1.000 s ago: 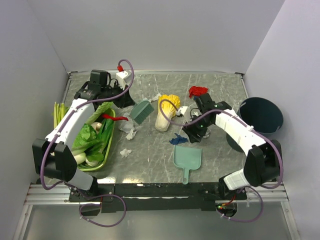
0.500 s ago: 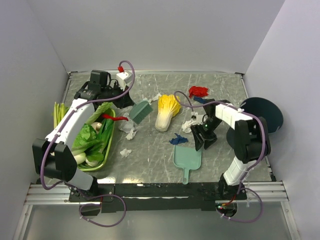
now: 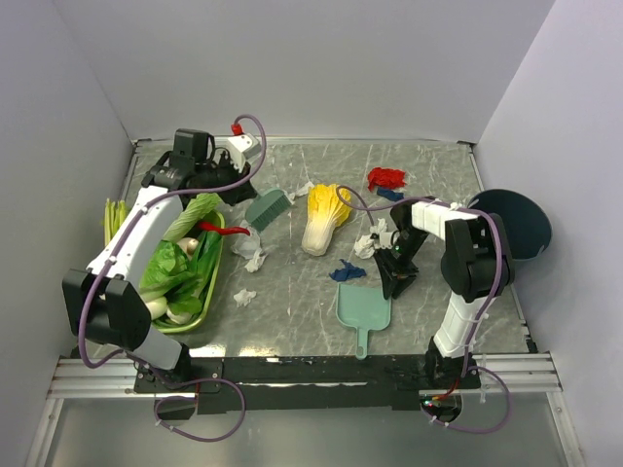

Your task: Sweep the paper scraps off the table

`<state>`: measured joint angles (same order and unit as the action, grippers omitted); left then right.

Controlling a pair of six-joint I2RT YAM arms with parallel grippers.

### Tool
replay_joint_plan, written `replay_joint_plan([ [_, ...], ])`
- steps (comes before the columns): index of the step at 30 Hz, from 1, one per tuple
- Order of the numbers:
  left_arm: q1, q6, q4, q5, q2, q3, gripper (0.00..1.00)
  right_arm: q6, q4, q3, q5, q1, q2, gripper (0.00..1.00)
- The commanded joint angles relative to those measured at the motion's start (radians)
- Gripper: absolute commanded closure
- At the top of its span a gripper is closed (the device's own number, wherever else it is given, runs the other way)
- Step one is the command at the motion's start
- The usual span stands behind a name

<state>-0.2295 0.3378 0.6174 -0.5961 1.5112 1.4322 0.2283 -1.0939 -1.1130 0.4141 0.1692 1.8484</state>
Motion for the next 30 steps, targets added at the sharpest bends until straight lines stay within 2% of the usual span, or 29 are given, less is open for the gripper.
replay_joint_plan([
  [1,0.002,0.032,0.007,-0.004,0.021,0.046,0.99,-0.029,-0.020,-0.024,-0.027,-0.007,0.015,0.60],
  [6,0.002,0.030,0.010,-0.013,0.037,0.070,0.99,-0.017,-0.006,-0.030,-0.052,0.000,0.044,0.59],
  [9,0.002,0.026,0.007,-0.019,0.037,0.073,0.99,-0.009,0.011,-0.036,-0.057,0.010,0.049,0.65],
  [13,0.002,0.021,0.007,-0.028,0.034,0.065,0.99,0.009,0.009,-0.028,-0.069,0.012,0.026,0.78],
  [19,0.002,0.014,-0.005,-0.050,0.034,0.066,0.99,0.062,-0.027,-0.047,-0.090,0.012,0.009,0.87],
  [23,0.002,0.017,-0.004,-0.059,0.027,0.060,0.99,0.088,-0.034,-0.120,-0.104,0.013,0.014,0.92],
  [28,0.002,0.010,-0.010,-0.071,0.009,0.031,0.99,0.195,-0.021,-0.218,-0.107,0.036,0.052,0.97],
  [30,0.002,0.013,-0.011,-0.068,0.004,0.022,0.99,0.290,-0.008,-0.243,-0.142,0.078,0.067,0.99],
])
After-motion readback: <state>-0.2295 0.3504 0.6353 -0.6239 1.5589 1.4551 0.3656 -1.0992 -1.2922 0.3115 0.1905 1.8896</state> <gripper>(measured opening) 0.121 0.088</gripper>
